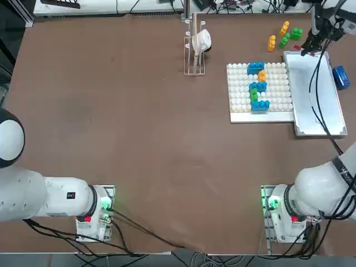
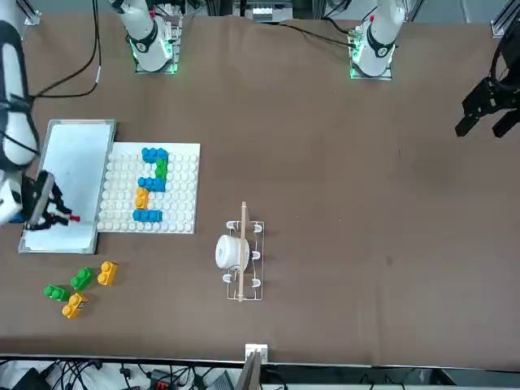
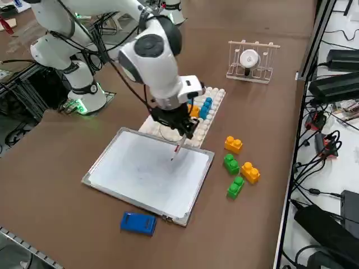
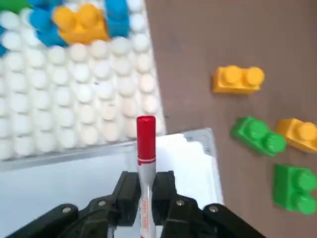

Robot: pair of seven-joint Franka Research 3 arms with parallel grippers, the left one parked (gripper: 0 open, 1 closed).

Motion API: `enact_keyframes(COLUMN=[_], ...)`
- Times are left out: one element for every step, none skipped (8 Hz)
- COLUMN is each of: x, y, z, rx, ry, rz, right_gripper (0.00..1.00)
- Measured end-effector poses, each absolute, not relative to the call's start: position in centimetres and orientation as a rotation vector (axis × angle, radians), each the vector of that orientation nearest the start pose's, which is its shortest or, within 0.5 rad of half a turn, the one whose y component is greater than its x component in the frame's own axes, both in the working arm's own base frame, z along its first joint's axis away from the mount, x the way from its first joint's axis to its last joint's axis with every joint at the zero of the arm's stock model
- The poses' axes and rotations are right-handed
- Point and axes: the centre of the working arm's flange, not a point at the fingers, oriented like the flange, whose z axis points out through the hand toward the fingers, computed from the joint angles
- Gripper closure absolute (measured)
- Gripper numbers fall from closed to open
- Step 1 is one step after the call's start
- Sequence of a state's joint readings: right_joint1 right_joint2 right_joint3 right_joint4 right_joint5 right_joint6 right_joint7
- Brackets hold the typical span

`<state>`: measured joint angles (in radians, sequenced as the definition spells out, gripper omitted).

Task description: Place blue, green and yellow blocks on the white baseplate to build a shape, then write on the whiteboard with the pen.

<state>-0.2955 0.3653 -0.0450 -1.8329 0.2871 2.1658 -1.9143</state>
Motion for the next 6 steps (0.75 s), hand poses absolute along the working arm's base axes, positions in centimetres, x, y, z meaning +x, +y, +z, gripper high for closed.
enact_keyframes(x=[58.3,56.8,55.8,55.1,54.5,53.8], y=[-20.7,-21.4,-21.7,-22.0,-22.5,-23.2], z=[33.0,32.9,32.8,32.9,33.1,33.3], rx=[-2.234,-2.187,-2.135,-2.085,-2.039,-1.988], ry=[-1.921,-1.905,-1.906,-1.909,-1.92,-1.933], rz=[-0.32,-0.367,-0.413,-0.45,-0.49,-0.54], right_gripper=[0.82,0.82,0.82,0.82,0.82,0.82])
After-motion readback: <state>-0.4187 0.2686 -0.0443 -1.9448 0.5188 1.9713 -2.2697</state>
